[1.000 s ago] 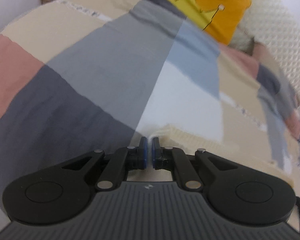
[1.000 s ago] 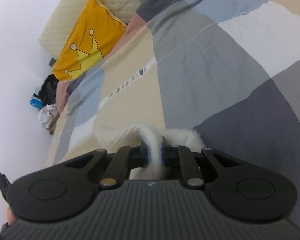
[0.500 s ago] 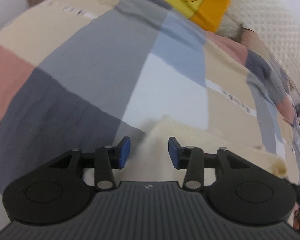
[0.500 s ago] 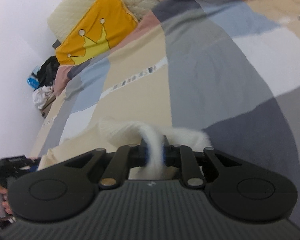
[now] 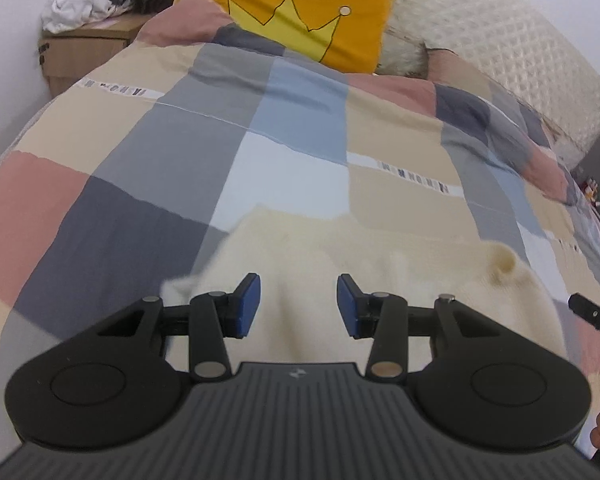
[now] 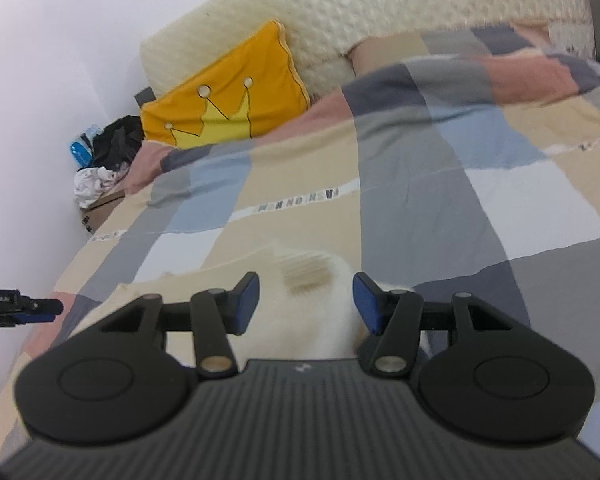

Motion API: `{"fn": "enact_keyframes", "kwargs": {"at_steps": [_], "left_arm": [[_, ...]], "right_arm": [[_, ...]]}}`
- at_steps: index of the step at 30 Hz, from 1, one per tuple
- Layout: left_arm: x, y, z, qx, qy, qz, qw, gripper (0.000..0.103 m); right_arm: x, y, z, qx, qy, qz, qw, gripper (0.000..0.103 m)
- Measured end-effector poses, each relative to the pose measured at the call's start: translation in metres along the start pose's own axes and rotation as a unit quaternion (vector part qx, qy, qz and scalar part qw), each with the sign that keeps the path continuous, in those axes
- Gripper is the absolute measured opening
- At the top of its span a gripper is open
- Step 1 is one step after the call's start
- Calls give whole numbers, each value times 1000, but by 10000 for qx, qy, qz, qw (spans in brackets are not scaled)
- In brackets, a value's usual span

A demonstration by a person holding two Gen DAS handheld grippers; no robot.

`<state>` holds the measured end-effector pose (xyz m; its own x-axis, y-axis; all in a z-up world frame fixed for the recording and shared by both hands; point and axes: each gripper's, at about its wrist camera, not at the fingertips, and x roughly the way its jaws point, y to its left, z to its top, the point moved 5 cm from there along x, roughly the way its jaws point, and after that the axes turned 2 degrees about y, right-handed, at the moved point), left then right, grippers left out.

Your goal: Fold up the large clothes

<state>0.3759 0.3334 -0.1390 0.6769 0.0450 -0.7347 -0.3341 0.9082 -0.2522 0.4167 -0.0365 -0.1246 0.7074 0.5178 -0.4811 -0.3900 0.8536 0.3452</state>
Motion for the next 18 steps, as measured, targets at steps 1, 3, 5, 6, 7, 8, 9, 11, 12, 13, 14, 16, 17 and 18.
{"fn": "enact_keyframes", "kwargs": {"at_steps": [1, 3, 5, 6, 7, 8, 9, 11, 12, 13, 14, 16, 17, 18], "left_arm": [[-6, -5, -6, 39, -10, -20, 10000, 48], [-21, -15, -19, 185, -82, -59, 9998, 48], [-35, -26, -30, 339, -160, -51, 9993, 48], [-42, -31, -36, 409, -196, -63, 9990, 48], [-49, -36, -41, 457, -235, -73, 9987, 48], [-57, -40, -47, 482, -287, -107, 9984, 48], [-65, -44, -53, 500, -321, -134, 9981, 48], [-80, -52, -65, 593, -413, -120, 9973, 48], [-88, -56, -71, 667, -459, -107, 9967, 48], [-96, -60, -78, 713, -491, -114, 9962, 48], [-103, -63, -83, 754, -511, -129, 9958, 48], [-119, -69, -94, 863, -622, -73, 9943, 48], [-127, -72, -99, 915, -677, -36, 9935, 48], [-133, -73, -103, 933, -713, -37, 9931, 48]], "right_arm": [[-7, 2, -2, -23, -38, 18, 10000, 55], [-23, 6, -12, -118, -96, 13, 9999, 55], [-39, 12, -20, -238, -126, 20, 9996, 55], [-46, 15, -24, -274, -142, 45, 9995, 55], [-55, 18, -27, -298, -168, 81, 9994, 55], [-62, 22, -30, -309, -196, 110, 9993, 55], [-71, 24, -33, -315, -240, 138, 9991, 55], [-87, 28, -40, -359, -309, 169, 9987, 55], [-95, 30, -45, -392, -339, 169, 9985, 55], [-103, 32, -49, -430, -363, 173, 9983, 55], [-109, 35, -54, -469, -375, 184, 9980, 55], [-118, 40, -61, -563, -341, 208, 9976, 55], [-121, 42, -63, -591, -334, 212, 9975, 55], [-125, 43, -64, -601, -342, 214, 9974, 55]]}}
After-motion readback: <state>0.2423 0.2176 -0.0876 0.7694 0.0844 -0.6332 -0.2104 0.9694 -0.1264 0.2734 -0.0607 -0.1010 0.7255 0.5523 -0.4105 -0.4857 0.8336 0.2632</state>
